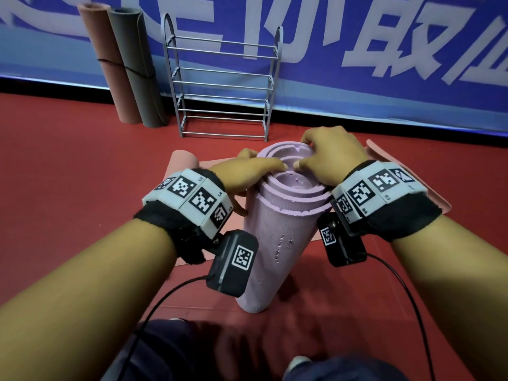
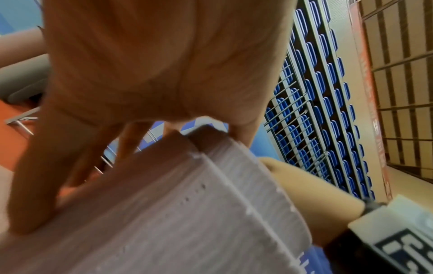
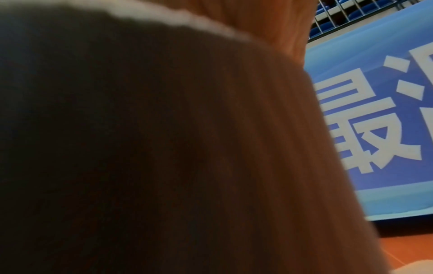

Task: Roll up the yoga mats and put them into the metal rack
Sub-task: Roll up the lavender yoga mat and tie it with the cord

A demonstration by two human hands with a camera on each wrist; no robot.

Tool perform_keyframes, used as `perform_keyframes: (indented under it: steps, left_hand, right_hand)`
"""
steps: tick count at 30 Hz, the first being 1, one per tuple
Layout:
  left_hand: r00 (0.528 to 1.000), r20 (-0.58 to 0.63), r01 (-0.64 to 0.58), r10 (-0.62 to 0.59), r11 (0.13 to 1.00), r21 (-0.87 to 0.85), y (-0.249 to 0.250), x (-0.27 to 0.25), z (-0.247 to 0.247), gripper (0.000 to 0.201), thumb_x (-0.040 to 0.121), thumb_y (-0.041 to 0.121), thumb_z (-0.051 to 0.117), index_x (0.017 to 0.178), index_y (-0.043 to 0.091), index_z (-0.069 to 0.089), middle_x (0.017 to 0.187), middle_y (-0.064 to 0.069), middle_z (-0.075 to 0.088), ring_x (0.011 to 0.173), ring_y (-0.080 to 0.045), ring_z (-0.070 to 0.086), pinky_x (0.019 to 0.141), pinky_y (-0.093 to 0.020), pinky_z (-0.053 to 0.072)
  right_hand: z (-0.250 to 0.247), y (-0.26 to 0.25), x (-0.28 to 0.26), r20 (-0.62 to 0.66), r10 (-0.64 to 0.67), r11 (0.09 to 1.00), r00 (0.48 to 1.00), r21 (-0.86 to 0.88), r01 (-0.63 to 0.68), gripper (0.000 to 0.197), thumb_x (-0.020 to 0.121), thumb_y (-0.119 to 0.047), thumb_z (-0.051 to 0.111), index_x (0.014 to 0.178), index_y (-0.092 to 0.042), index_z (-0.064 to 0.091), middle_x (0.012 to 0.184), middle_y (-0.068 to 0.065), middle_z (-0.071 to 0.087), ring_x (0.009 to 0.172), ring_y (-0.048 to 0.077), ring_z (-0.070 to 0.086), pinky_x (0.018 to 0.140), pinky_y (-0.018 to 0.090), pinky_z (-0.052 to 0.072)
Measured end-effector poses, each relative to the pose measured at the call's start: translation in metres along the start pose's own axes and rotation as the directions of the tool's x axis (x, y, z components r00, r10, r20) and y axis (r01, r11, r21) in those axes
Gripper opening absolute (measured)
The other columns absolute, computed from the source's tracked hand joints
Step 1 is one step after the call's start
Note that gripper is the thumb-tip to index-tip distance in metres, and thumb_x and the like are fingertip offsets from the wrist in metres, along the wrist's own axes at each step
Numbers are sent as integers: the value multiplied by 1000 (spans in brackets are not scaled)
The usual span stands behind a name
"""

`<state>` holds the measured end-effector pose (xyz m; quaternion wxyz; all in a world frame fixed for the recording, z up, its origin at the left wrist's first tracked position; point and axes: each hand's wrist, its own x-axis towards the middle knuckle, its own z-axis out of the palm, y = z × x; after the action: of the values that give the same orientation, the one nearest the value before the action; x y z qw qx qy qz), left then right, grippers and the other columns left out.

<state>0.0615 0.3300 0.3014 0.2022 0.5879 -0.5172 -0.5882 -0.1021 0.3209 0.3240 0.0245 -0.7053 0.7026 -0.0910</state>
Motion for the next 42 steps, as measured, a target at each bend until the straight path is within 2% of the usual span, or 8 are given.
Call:
perform_keyframes:
  steps: [6, 11, 15, 25, 28, 32, 36, 42]
  left_hand:
    - [999, 27, 31, -33, 997, 73, -10, 3, 0, 52, 86, 36, 62, 133, 30, 41, 125, -12, 55, 106, -37, 58, 73, -50, 57]
    - [999, -27, -28, 31, 996, 82, -13, 8, 6, 52, 89, 45, 50, 137, 29, 39, 124, -8, 58, 100, -32, 60, 75, -61, 55]
    - [998, -21, -51, 53, 997, 63, -13, 11, 6, 55, 87, 41, 51, 139, 28, 38, 124, -9, 59, 101, -33, 61, 70, -62, 55]
    - [998, -26, -52, 55, 995, 83, -16, 15, 4, 49, 88, 41, 49, 136, 31, 43, 123, -7, 60, 102, -33, 61, 69, -59, 57]
    - [997, -53, -55, 60, 994, 90, -17, 16, 3, 48, 89, 42, 49, 134, 29, 43, 121, -6, 59, 105, -32, 60, 70, -57, 58]
    - [995, -69, -66, 72, 994, 90, -17, 17, 4, 44, 92, 44, 48, 133, 27, 44, 118, -4, 60, 103, -30, 61, 71, -55, 58]
    - [996, -56, -72, 77, 994, 88, -17, 16, 5, 46, 93, 45, 49, 136, 30, 41, 119, -3, 61, 103, -30, 61, 73, -57, 58]
    - [996, -21, -82, 84, 994, 75, -20, 8, 9, 53, 92, 51, 52, 139, 33, 34, 128, 0, 56, 111, -30, 57, 83, -57, 54]
  right_hand:
    - [5, -5, -10, 32, -73, 997, 997, 23, 73, 47, 76, -23, 78, 115, -29, 52, 109, 0, 59, 107, 27, 52, 82, 35, 43]
    - [1, -9, -13, 31, -256, 966, 966, 26, 255, 22, 74, -11, 75, 87, -27, 67, 90, -5, 62, 97, 23, 57, 80, 34, 48]
    - [-3, -10, -13, 167, -290, 933, 942, -170, 317, 40, 87, -17, 65, 119, -40, 67, 116, -3, 69, 110, 26, 60, 79, 29, 44]
    - [4, -11, -11, 278, -288, 915, 916, -203, 349, 35, 95, -27, 55, 124, -43, 62, 114, -1, 64, 113, 23, 53, 83, 33, 45]
    - [-1, -2, -18, 268, -340, 933, 902, -21, 358, 26, 96, -28, 54, 114, -35, 70, 90, -9, 63, 100, 16, 46, 87, 32, 43]
    - [-15, 3, -29, 421, -290, 954, 859, 55, 295, 37, 95, -23, 50, 60, -31, 56, 67, -7, 57, 102, 20, 42, 89, 33, 38]
    - [-16, -5, -31, 522, -220, 953, 824, -63, 295, 37, 100, -22, 45, 64, -23, 41, 79, -3, 53, 83, 16, 42, 82, 28, 37]
    - [-10, -21, -25, 526, -144, 930, 838, -217, 296, 33, 103, -32, 33, 77, -24, 52, 86, -14, 54, 106, 16, 42, 95, 37, 25]
